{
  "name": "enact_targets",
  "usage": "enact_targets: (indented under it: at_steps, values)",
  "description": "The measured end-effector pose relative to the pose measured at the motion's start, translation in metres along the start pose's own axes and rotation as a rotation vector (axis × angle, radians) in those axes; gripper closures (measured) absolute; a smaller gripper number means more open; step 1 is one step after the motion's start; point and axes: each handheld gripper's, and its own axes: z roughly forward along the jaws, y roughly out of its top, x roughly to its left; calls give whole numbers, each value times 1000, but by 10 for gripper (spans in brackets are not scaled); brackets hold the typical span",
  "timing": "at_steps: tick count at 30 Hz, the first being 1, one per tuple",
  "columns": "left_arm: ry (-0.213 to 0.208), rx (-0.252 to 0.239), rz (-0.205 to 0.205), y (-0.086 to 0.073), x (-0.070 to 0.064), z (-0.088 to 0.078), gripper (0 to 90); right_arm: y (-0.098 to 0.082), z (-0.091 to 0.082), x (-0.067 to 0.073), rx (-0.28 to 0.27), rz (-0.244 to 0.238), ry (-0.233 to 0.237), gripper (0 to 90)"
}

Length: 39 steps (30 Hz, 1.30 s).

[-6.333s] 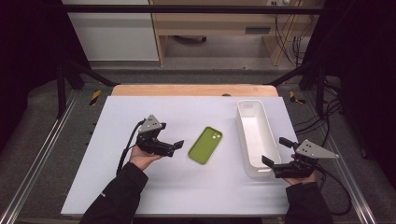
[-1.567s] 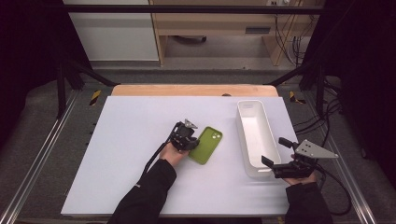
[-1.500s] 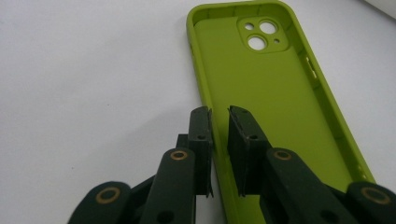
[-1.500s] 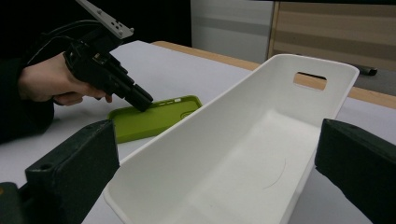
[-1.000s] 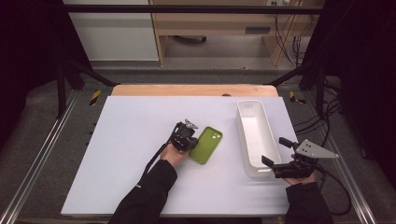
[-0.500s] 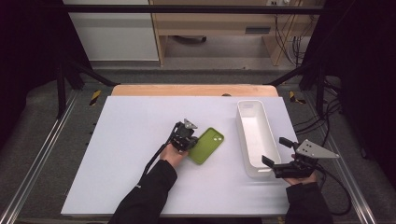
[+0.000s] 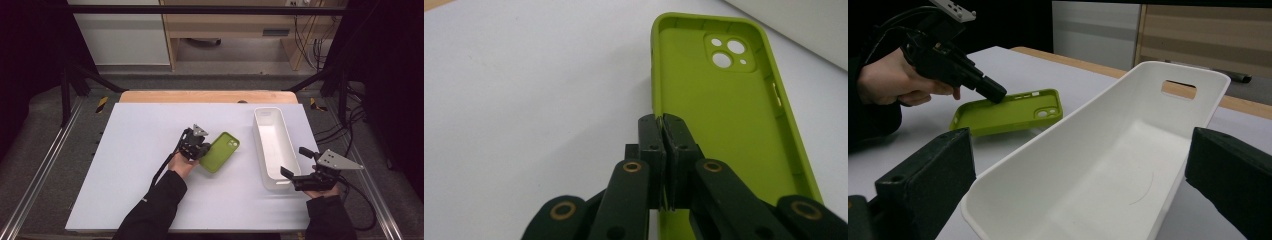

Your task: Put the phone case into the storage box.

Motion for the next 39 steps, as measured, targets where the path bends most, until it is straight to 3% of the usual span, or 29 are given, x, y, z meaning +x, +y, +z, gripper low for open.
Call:
enact_targets:
  at_steps: [19,27,39]
  values:
    - [-2,-73,21,-3,8,-42,877,1,-1,0,-2,-1,-1,5]
    - [0,-101,13,-11,15,-59,877,1,-1,0,-1,-4,-6,6]
    - [8,-123,42,-24,16,-80,877,4,-1,2,1,2,-9,9]
